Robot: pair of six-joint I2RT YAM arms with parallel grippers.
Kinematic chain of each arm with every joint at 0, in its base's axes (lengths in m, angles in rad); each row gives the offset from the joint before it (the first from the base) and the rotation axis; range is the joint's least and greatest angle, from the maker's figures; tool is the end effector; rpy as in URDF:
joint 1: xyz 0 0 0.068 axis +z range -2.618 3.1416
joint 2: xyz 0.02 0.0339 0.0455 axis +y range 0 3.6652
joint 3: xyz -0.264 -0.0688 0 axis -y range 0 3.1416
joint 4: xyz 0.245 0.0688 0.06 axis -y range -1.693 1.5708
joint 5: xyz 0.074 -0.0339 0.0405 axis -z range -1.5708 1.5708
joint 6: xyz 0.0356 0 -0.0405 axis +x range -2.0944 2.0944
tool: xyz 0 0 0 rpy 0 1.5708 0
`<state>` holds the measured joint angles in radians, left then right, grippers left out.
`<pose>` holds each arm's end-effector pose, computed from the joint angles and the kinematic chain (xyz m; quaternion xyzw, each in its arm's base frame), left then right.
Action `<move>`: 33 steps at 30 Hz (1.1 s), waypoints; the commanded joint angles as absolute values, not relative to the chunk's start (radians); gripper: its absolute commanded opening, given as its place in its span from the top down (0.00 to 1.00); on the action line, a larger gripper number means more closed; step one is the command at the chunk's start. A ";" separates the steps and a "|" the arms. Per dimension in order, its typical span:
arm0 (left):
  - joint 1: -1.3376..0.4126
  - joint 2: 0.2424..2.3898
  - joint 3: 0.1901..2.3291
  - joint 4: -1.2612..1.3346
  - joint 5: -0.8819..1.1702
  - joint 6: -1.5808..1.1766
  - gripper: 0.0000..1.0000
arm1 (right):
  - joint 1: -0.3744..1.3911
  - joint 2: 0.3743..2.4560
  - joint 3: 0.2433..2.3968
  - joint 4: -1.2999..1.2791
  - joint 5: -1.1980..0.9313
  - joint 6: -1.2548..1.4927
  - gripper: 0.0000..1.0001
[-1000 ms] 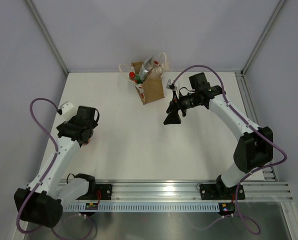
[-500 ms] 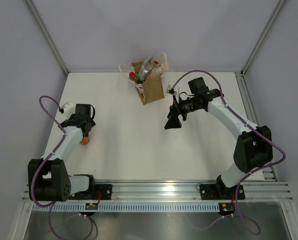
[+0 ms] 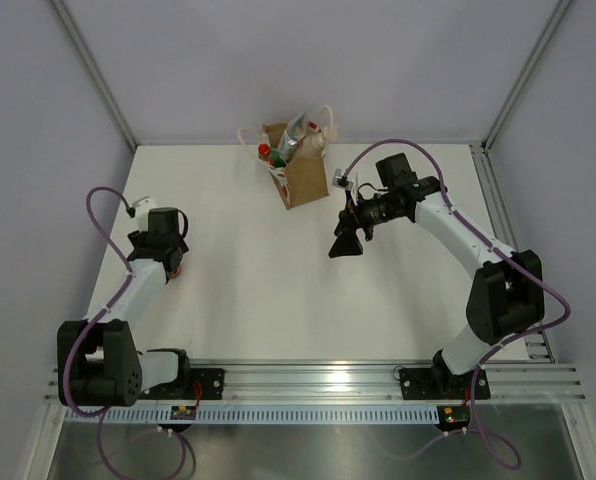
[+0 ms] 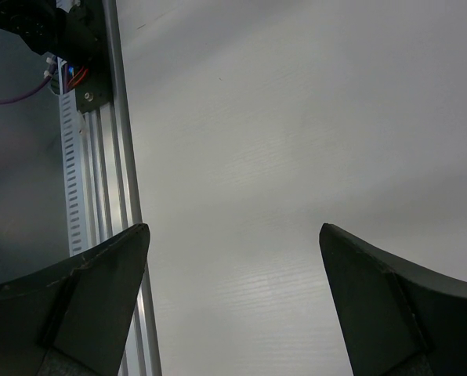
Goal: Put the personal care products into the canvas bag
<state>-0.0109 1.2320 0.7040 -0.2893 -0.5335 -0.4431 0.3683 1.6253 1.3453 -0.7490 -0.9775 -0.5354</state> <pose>0.2459 0.0154 0.2146 -0.2871 0.8553 0.1590 0.4009 0.3018 0.1481 0.2866 -0.4845 0.7105 0.4311 0.2732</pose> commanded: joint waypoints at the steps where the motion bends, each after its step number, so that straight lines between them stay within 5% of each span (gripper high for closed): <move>1: -0.005 1.178 0.698 -0.083 -0.473 -0.332 0.83 | 0.374 1.640 1.391 -0.747 -0.979 -0.557 0.02; 6: -0.009 1.160 0.744 -0.008 -0.100 -0.259 1.00 | 0.373 1.643 1.404 -0.755 -0.976 -0.557 0.02; 14: -0.133 1.277 1.038 0.066 0.234 -0.354 1.00 | 0.313 1.606 1.407 -0.723 -1.009 -0.492 0.03; 21: -0.325 1.539 1.515 0.051 0.259 -0.376 1.00 | 0.252 1.591 1.428 -0.739 -1.011 -0.483 0.03; 33: -0.370 2.023 2.020 0.084 0.042 -0.281 1.00 | 0.216 1.545 1.385 -0.726 -1.019 -0.463 0.03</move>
